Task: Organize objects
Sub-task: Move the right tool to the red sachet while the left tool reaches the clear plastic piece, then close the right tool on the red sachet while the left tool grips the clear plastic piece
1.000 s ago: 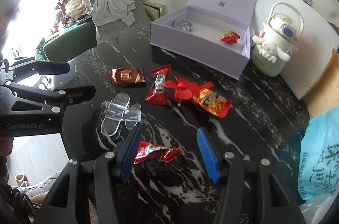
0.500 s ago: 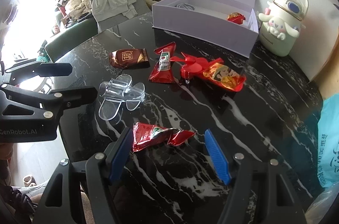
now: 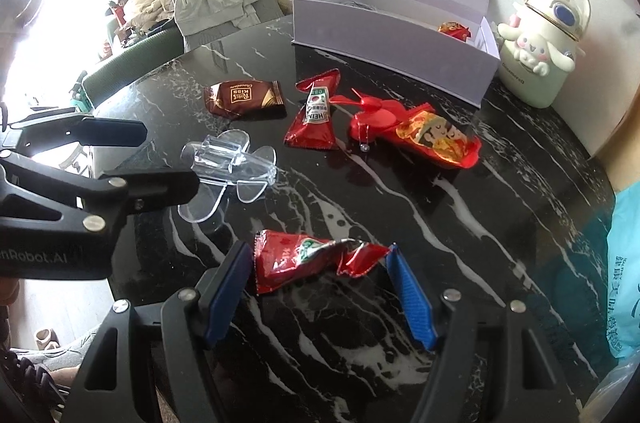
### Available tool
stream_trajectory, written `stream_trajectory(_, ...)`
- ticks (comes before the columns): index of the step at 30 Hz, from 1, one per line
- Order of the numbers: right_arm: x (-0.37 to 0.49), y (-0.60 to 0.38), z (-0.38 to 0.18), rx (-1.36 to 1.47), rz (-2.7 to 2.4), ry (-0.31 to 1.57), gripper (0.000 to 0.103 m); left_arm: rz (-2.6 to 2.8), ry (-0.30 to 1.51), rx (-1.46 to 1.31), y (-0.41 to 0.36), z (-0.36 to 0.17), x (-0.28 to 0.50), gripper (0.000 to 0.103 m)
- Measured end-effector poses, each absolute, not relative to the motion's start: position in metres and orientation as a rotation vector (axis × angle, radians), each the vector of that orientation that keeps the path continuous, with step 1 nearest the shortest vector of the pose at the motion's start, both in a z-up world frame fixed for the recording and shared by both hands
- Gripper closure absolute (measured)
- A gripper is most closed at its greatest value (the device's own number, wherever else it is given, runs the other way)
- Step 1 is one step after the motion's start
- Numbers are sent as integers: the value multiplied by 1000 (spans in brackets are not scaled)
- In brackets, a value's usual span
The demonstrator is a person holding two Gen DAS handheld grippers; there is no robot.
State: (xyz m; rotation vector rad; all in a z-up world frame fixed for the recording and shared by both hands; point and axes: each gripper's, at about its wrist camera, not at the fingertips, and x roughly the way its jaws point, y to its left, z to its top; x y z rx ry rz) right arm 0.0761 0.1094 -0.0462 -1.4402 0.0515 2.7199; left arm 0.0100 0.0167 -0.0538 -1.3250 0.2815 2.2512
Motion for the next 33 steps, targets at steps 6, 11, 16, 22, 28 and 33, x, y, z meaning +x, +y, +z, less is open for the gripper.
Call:
stream_trajectory(6, 80, 113, -46, -1425, 2739, 52, 36, 2224, 263, -1326, 22, -56, 8, 30)
stream_trajectory(11, 86, 121, -43, -1406, 2742, 46, 57, 2214, 260, -1330, 29, -59, 8, 30)
stream_trajectory(16, 91, 128, -43, -1390, 2739, 60, 59, 2190, 256, -1327, 39, -62, 9, 30)
stream_trajectory(22, 95, 137, -43, -1376, 2730, 117, 58, 2187, 275, -1337, 52, -68, 7, 30)
stream_trajectory(28, 97, 145, -42, -1361, 2723, 187, 51, 2227, 324, -1298, 60, -70, 7, 30)
stream_trajectory(33, 96, 148, -41, -1334, 2729, 220, 51, 2283, 368, -1253, 60, -73, 10, 37)
